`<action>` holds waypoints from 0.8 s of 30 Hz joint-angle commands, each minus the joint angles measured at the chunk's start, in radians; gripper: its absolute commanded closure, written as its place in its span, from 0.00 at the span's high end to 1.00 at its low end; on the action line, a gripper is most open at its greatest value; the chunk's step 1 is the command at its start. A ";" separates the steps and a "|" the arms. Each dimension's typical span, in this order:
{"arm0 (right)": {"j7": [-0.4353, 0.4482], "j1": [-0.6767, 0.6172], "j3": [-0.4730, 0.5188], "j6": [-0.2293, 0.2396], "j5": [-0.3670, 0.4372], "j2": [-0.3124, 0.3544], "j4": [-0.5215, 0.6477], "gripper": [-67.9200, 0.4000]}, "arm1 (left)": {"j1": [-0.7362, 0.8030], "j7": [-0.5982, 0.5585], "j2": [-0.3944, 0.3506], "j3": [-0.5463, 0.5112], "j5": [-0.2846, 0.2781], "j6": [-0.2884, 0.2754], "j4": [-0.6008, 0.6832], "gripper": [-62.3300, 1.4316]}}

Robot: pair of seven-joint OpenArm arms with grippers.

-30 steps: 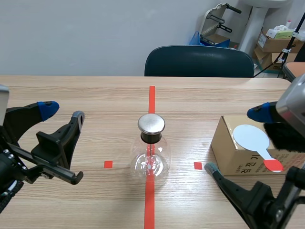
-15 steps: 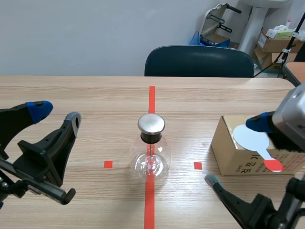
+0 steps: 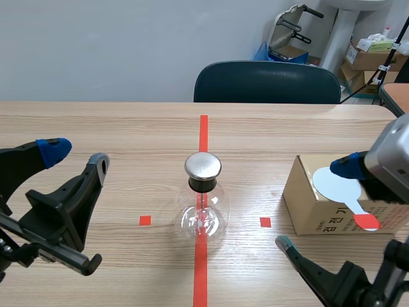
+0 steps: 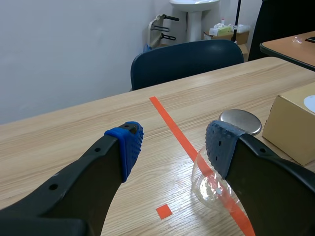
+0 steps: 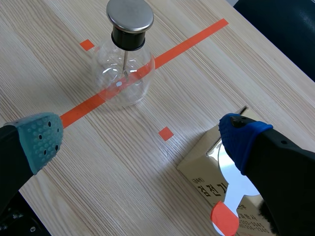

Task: Do the electroscope experiment

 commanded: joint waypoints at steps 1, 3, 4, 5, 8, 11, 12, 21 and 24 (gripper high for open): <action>0.008 -0.002 0.008 0.000 0.006 0.002 0.008 1.00 | -0.001 -0.017 0.000 -0.003 -0.005 -0.001 0.012 0.51; 0.009 -0.002 0.008 0.000 0.005 0.002 0.008 1.00 | -0.001 -0.017 0.000 -0.003 -0.005 -0.001 0.012 0.51; 0.009 -0.002 0.008 0.000 0.005 0.002 0.008 1.00 | -0.001 -0.017 0.000 -0.003 -0.005 -0.001 0.012 0.51; 0.009 -0.002 0.008 0.000 0.005 0.002 0.008 1.00 | -0.001 -0.017 0.000 -0.003 -0.005 -0.001 0.012 0.51; 0.009 -0.002 0.008 0.000 0.005 0.002 0.008 1.00 | -0.001 -0.017 0.000 -0.003 -0.005 -0.001 0.012 0.51; 0.009 -0.002 0.008 0.000 0.005 0.002 0.008 1.00 | 0.000 -0.013 0.000 -0.003 -0.005 -0.001 0.012 0.51; 0.009 -0.002 0.008 0.000 0.005 0.002 0.008 1.00 | 0.000 -0.010 0.000 -0.003 -0.005 -0.001 0.012 0.51; 0.009 -0.002 0.008 0.000 0.005 0.002 0.008 1.00 | -0.003 0.002 0.000 -0.003 -0.005 -0.002 0.012 0.51; 0.009 -0.002 0.008 -0.001 0.005 0.002 0.008 1.00 | -0.003 0.002 0.000 -0.003 -0.005 -0.002 0.012 0.51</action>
